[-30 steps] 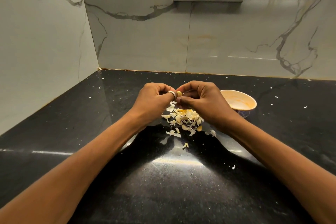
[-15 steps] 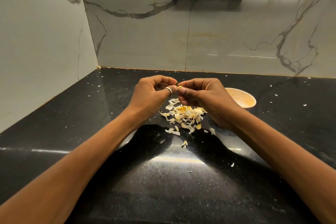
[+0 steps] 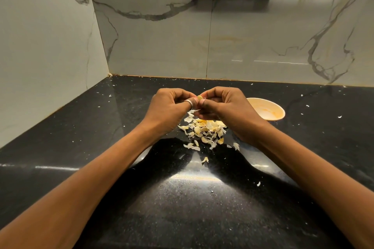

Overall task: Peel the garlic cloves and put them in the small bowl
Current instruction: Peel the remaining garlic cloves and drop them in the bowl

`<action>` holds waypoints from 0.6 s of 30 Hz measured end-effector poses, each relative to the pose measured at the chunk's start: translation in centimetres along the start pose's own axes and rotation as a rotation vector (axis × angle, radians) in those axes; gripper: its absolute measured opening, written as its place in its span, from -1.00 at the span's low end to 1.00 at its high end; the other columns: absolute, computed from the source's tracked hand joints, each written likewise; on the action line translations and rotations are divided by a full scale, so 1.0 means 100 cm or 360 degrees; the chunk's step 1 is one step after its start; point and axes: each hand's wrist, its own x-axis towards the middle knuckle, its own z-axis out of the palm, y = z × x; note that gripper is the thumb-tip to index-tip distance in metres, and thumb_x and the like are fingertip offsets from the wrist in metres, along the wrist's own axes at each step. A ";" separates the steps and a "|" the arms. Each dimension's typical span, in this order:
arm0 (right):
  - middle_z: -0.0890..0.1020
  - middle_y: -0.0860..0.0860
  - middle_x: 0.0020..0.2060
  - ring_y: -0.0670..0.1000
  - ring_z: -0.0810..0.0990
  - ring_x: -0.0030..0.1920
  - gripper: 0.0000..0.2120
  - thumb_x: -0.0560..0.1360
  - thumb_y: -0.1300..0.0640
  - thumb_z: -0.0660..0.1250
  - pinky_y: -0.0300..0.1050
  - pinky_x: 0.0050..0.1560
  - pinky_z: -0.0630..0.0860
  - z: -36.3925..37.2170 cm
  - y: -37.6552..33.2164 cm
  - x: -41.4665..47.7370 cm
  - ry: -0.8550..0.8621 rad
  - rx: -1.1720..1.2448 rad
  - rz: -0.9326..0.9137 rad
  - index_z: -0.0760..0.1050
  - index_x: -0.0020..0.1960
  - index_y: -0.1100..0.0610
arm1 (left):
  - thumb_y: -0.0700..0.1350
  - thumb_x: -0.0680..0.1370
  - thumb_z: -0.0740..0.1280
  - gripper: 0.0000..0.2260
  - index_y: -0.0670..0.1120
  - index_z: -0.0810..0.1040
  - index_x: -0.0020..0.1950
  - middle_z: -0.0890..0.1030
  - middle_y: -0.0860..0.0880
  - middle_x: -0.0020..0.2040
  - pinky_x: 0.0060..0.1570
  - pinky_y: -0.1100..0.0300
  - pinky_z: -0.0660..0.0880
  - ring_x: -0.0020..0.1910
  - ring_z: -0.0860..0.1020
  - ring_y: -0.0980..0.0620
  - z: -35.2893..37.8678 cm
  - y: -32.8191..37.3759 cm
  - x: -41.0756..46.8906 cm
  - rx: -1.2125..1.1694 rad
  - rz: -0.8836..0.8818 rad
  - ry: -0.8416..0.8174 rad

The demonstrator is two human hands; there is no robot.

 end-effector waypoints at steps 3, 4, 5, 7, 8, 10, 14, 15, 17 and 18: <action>0.73 0.20 -0.09 0.15 0.75 -0.07 -0.88 0.58 0.29 0.37 0.05 0.03 0.68 0.000 0.001 0.000 0.0010 -0.0136 -0.0042 0.58 0.10 0.27 | -0.17 0.57 0.42 -0.93 -0.12 0.69 0.00 0.57 0.23 -0.45 -0.45 0.48 0.36 -0.47 0.49 0.31 0.000 0.001 0.000 0.0003 -0.0013 -0.0036; 0.73 0.19 -0.09 0.12 0.75 -0.08 -0.88 0.58 0.28 0.37 0.05 0.04 0.68 0.000 0.002 0.000 0.0014 -0.0170 -0.0054 0.58 0.10 0.26 | -0.18 0.57 0.42 -0.93 -0.13 0.69 0.00 0.56 0.24 -0.46 -0.46 0.49 0.36 -0.48 0.49 0.31 0.000 0.001 -0.001 -0.0004 -0.0016 -0.0045; 0.73 0.17 -0.10 0.11 0.75 -0.08 -0.88 0.57 0.27 0.38 0.05 0.04 0.68 0.001 0.002 0.000 0.0020 -0.0190 -0.0065 0.59 0.10 0.25 | -0.19 0.57 0.41 -0.93 -0.14 0.68 0.01 0.55 0.25 -0.47 -0.46 0.49 0.35 -0.50 0.49 0.30 0.000 0.001 -0.001 -0.0012 -0.0020 -0.0051; 0.73 0.16 -0.10 0.09 0.75 -0.09 -0.88 0.57 0.27 0.38 0.05 0.04 0.68 0.001 0.002 0.000 0.0030 -0.0207 -0.0077 0.59 0.10 0.24 | -0.19 0.58 0.41 -0.93 -0.15 0.68 0.02 0.55 0.25 -0.48 -0.47 0.50 0.35 -0.51 0.49 0.30 0.000 0.002 -0.001 -0.0027 -0.0027 -0.0061; 0.73 0.16 -0.10 0.08 0.75 -0.09 -0.88 0.57 0.27 0.38 0.04 0.04 0.68 0.000 0.002 0.000 0.0032 -0.0217 -0.0081 0.59 0.10 0.24 | -0.20 0.58 0.41 -0.92 -0.16 0.68 0.02 0.55 0.25 -0.48 -0.47 0.50 0.35 -0.51 0.49 0.30 0.000 0.002 -0.001 -0.0032 -0.0031 -0.0065; 0.73 0.15 -0.10 0.07 0.75 -0.09 -0.88 0.57 0.27 0.38 0.02 0.03 0.69 0.000 0.001 0.000 0.0037 -0.0246 -0.0093 0.59 0.10 0.24 | -0.19 0.58 0.41 -0.92 -0.16 0.68 0.02 0.55 0.25 -0.48 -0.47 0.50 0.36 -0.50 0.49 0.31 0.000 0.002 -0.002 -0.0032 -0.0036 -0.0071; 0.73 0.14 -0.10 0.06 0.75 -0.11 -0.88 0.57 0.27 0.38 0.00 0.01 0.69 0.001 0.001 0.000 0.0047 -0.0293 -0.0116 0.59 0.10 0.24 | -0.18 0.57 0.42 -0.95 -0.11 0.68 -0.01 0.57 0.24 -0.46 -0.47 0.49 0.36 -0.47 0.50 0.30 0.000 0.002 -0.001 -0.0037 -0.0037 -0.0067; 0.73 0.14 -0.11 0.05 0.75 -0.11 -0.88 0.57 0.27 0.38 -0.01 0.00 0.69 0.001 0.001 0.000 0.0053 -0.0311 -0.0126 0.59 0.10 0.23 | -0.18 0.56 0.43 -0.96 -0.11 0.68 -0.02 0.57 0.24 -0.45 -0.47 0.48 0.37 -0.46 0.50 0.30 0.000 0.002 -0.001 -0.0039 -0.0036 -0.0065; 0.73 0.12 -0.12 0.03 0.75 -0.12 -0.88 0.57 0.27 0.38 -0.03 -0.01 0.69 0.001 0.002 0.000 0.0059 -0.0347 -0.0143 0.60 0.10 0.23 | -0.18 0.56 0.43 -0.96 -0.11 0.68 -0.02 0.58 0.23 -0.45 -0.47 0.48 0.37 -0.45 0.51 0.30 0.001 0.002 -0.001 -0.0041 -0.0035 -0.0062; 0.73 0.12 -0.13 0.02 0.75 -0.12 -0.89 0.57 0.27 0.38 -0.04 -0.02 0.69 0.001 0.002 0.000 0.0066 -0.0369 -0.0153 0.60 0.10 0.22 | -0.18 0.56 0.43 -0.96 -0.11 0.68 -0.02 0.58 0.23 -0.44 -0.47 0.48 0.37 -0.45 0.51 0.30 0.001 0.002 -0.001 -0.0038 -0.0035 -0.0063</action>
